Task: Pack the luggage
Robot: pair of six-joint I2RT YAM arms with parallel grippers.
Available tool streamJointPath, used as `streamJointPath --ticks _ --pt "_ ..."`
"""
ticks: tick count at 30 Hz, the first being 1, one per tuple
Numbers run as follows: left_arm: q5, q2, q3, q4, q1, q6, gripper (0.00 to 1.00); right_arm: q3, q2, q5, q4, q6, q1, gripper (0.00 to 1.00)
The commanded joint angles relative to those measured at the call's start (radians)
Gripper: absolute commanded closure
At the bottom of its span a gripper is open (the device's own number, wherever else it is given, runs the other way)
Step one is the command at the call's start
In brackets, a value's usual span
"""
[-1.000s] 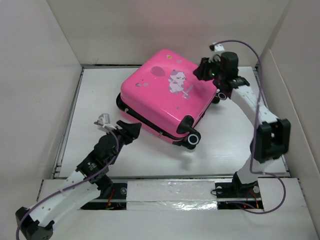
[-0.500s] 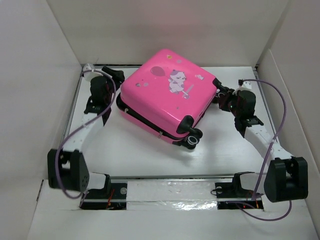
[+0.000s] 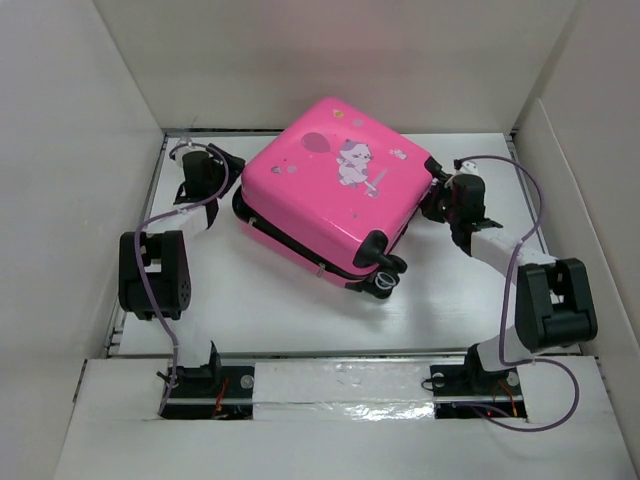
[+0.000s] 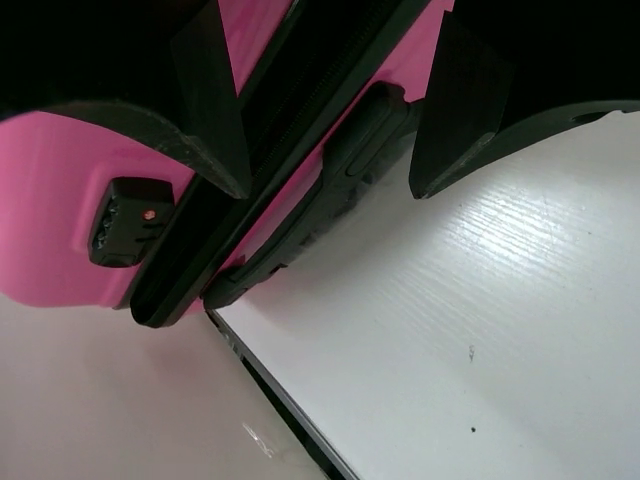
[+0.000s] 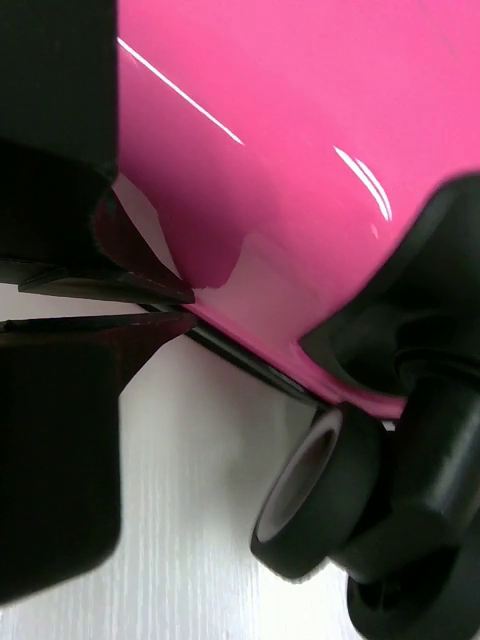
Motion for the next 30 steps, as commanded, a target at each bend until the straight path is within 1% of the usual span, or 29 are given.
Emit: streamJointPath --ticks 1,2,3,4,5,6,7,9,12,13,14,15,16,17,18,19,21,22,23,25,26,28,29,30 --pt "0.068 -0.03 -0.101 0.099 -0.036 -0.005 0.39 0.108 0.056 -0.033 0.082 0.0 0.044 0.85" --pt "0.063 -0.062 -0.135 0.117 -0.047 -0.014 0.39 0.121 0.068 -0.04 0.091 -0.005 0.056 0.85" --pt "0.053 -0.086 -0.231 0.173 -0.057 -0.021 0.4 0.146 0.079 -0.041 0.094 -0.009 0.069 0.85" --pt "0.01 -0.12 -0.294 0.218 -0.088 -0.028 0.4 0.16 0.098 -0.047 0.094 -0.028 0.093 0.85" --pt "-0.013 -0.182 -0.351 0.255 -0.097 -0.034 0.4 0.174 0.107 -0.054 0.094 -0.04 0.107 0.85" --pt "-0.032 -0.206 -0.443 0.292 -0.097 -0.034 0.4 0.188 0.118 -0.058 0.084 -0.051 0.119 0.85" --pt "-0.046 -0.249 -0.482 0.306 -0.111 -0.03 0.4 0.217 0.139 -0.057 0.074 -0.071 0.139 0.85" --pt "-0.047 -0.283 -0.569 0.312 -0.125 -0.005 0.41 0.246 0.159 -0.06 0.059 -0.085 0.151 0.85" --pt "-0.072 -0.368 -0.667 0.305 -0.2 0.021 0.41 0.32 0.208 -0.115 0.036 -0.114 0.164 0.83" --pt "-0.09 -0.396 -0.688 0.292 -0.224 0.039 0.41 0.346 0.223 -0.144 0.004 -0.14 0.164 0.83" --pt "-0.124 -0.449 -0.706 0.288 -0.25 0.048 0.41 0.413 0.239 -0.156 -0.022 -0.157 0.176 0.82" --pt "-0.139 -0.476 -0.733 0.253 -0.296 0.055 0.42 0.45 0.275 -0.169 -0.053 -0.176 0.191 0.82" --pt "-0.164 -0.506 -0.75 0.24 -0.322 0.056 0.42 0.488 0.292 -0.178 -0.12 -0.216 0.191 0.82" --pt "-0.173 -0.566 -0.766 0.232 -0.352 0.058 0.43 0.562 0.311 -0.176 -0.154 -0.235 0.21 0.82" --pt "-0.188 -0.592 -0.79 0.191 -0.381 0.053 0.43 0.594 0.34 -0.176 -0.204 -0.25 0.219 0.81" --pt "-0.214 -0.622 -0.806 0.177 -0.44 0.038 0.43 0.622 0.354 -0.166 -0.214 -0.273 0.234 0.81" --pt "-0.236 -0.698 -0.842 0.134 -0.5 0.022 0.44 0.683 0.374 -0.167 -0.262 -0.29 0.244 0.81" --pt "-0.265 -0.726 -0.855 0.116 -0.558 0.012 0.46 0.697 0.391 -0.184 -0.28 -0.298 0.244 0.81" --pt "-0.271 -0.779 -0.87 0.11 -0.589 -0.007 0.47 0.711 0.4 -0.19 -0.289 -0.308 0.244 0.8" --pt "-0.308 -0.826 -0.896 0.053 -0.651 -0.03 0.5 0.745 0.421 -0.196 -0.314 -0.316 0.244 0.8" --pt "-0.322 -0.864 -0.904 0.033 -0.719 -0.043 0.54 0.754 0.424 -0.196 -0.321 -0.321 0.244 0.8" --pt "-0.348 -0.893 -0.935 0.002 -0.787 -0.096 0.58 0.768 0.429 -0.216 -0.323 -0.322 0.233 0.79" --pt "-0.357 -0.91 -0.947 -0.001 -0.862 -0.117 0.61 0.776 0.435 -0.227 -0.325 -0.324 0.221 0.77" --pt "-0.384 -0.915 -0.965 0.02 -0.942 -0.169 0.64 0.806 0.45 -0.25 -0.344 -0.335 0.21 0.74"
